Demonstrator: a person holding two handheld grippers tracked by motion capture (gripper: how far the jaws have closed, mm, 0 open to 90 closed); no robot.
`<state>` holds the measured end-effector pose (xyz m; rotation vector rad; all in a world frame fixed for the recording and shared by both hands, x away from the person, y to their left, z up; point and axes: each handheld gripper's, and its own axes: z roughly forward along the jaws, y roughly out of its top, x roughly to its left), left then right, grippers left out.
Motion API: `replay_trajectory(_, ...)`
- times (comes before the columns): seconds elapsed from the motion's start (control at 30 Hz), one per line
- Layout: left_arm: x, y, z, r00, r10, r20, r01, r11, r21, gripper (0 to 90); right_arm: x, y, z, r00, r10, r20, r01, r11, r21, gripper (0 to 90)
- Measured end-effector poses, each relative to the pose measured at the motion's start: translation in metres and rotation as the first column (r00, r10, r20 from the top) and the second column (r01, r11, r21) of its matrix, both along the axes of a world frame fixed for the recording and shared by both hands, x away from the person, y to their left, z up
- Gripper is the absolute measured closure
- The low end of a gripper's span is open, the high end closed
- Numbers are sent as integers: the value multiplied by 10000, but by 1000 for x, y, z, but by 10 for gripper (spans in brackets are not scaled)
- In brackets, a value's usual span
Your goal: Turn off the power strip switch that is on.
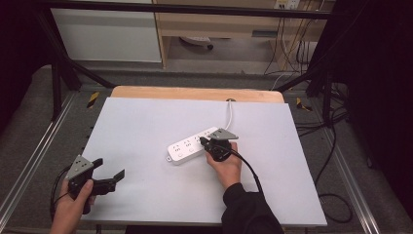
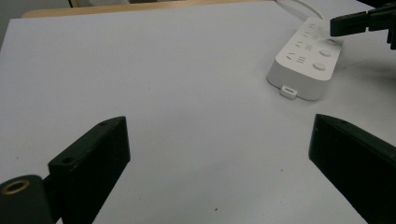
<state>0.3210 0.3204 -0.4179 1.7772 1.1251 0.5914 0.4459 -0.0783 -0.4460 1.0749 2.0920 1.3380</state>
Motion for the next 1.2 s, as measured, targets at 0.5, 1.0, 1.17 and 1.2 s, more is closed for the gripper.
replay_trajectory(0.5,0,0,0,10000,0,-36,0,10000,1,53,-3,-3,-5,9998,-170,-37,171,9994,298,900)
replay_trajectory(1.0,-1,0,0,10000,5,-19,-5,10000,-16,53,-3,-1,-6,9997,-224,-93,226,9996,183,900)
replay_trajectory(1.17,0,0,0,10000,-5,-19,5,10000,-1,53,-3,0,-7,9997,-225,-99,227,9995,218,900)
replay_trajectory(1.2,0,-1,0,10000,-6,-6,6,10000,-2,53,-3,0,-8,9997,-217,-101,219,9996,197,900)
